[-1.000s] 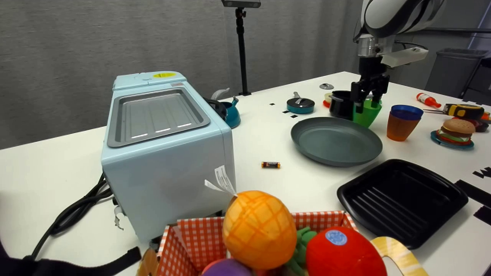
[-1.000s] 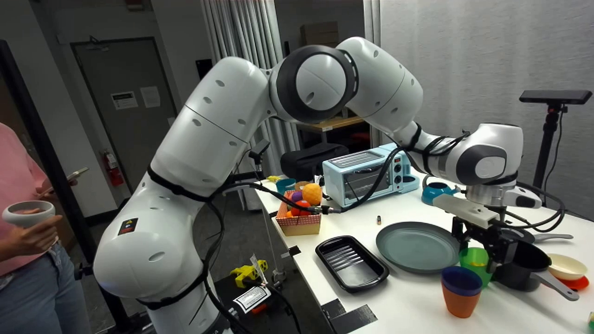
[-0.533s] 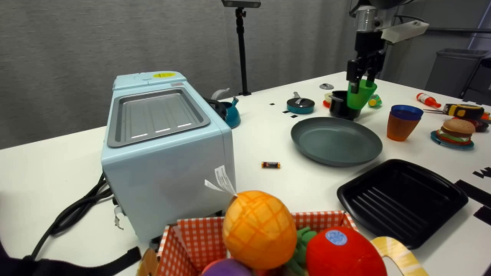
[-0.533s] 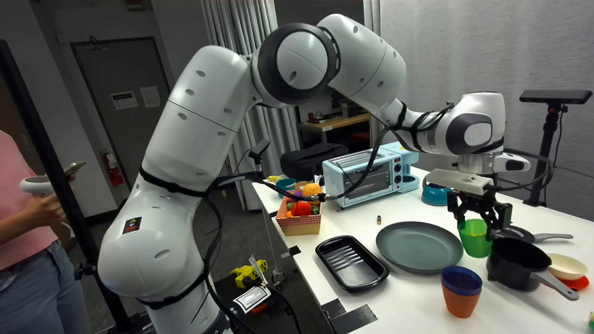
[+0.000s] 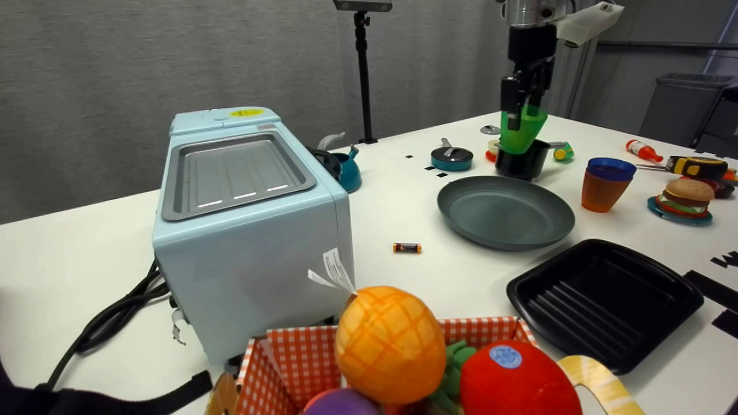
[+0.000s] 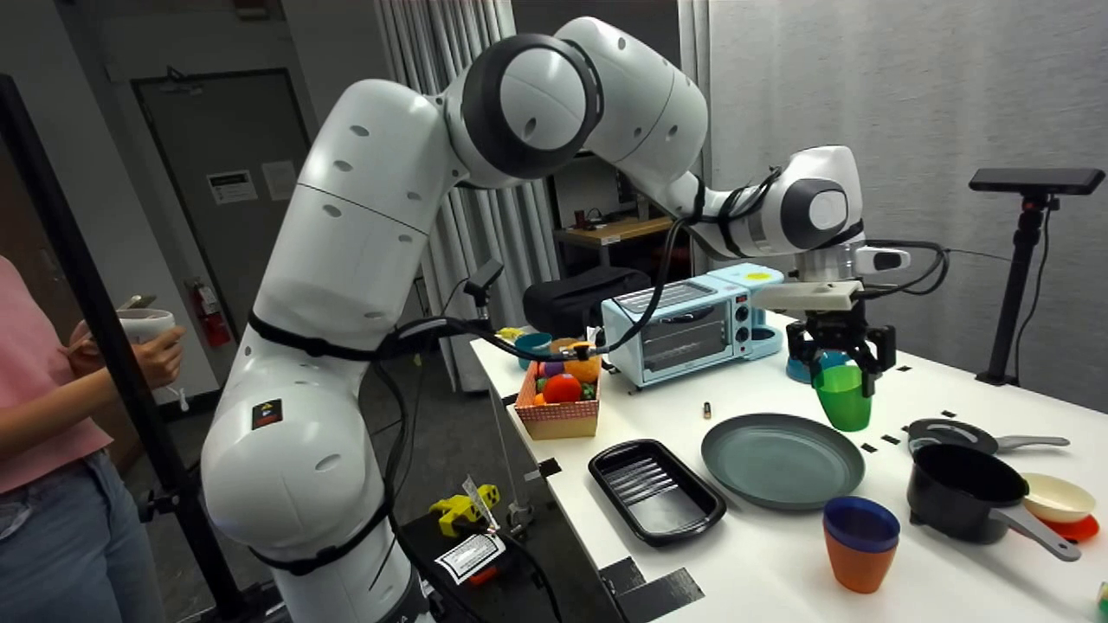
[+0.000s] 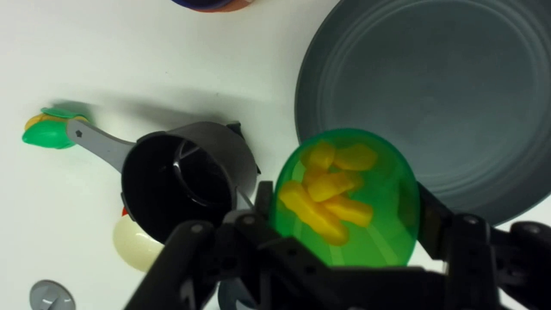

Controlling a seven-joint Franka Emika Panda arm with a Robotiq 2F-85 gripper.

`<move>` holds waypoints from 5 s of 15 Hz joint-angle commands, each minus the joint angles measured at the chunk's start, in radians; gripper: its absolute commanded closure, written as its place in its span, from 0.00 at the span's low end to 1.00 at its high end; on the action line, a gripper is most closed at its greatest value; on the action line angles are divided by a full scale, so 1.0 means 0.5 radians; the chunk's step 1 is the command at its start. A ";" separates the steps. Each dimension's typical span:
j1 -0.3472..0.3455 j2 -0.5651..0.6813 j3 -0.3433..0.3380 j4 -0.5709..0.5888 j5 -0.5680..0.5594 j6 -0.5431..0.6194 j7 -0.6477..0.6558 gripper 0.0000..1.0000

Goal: Pour the things in the green cup onto the plate

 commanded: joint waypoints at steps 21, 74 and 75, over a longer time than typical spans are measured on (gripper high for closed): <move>0.046 -0.047 0.282 -0.157 0.213 0.701 -0.139 0.50; 0.157 -0.232 0.162 -1.601 0.656 4.116 -0.245 0.50; 0.163 -0.218 0.159 -1.580 0.676 4.134 -0.254 0.50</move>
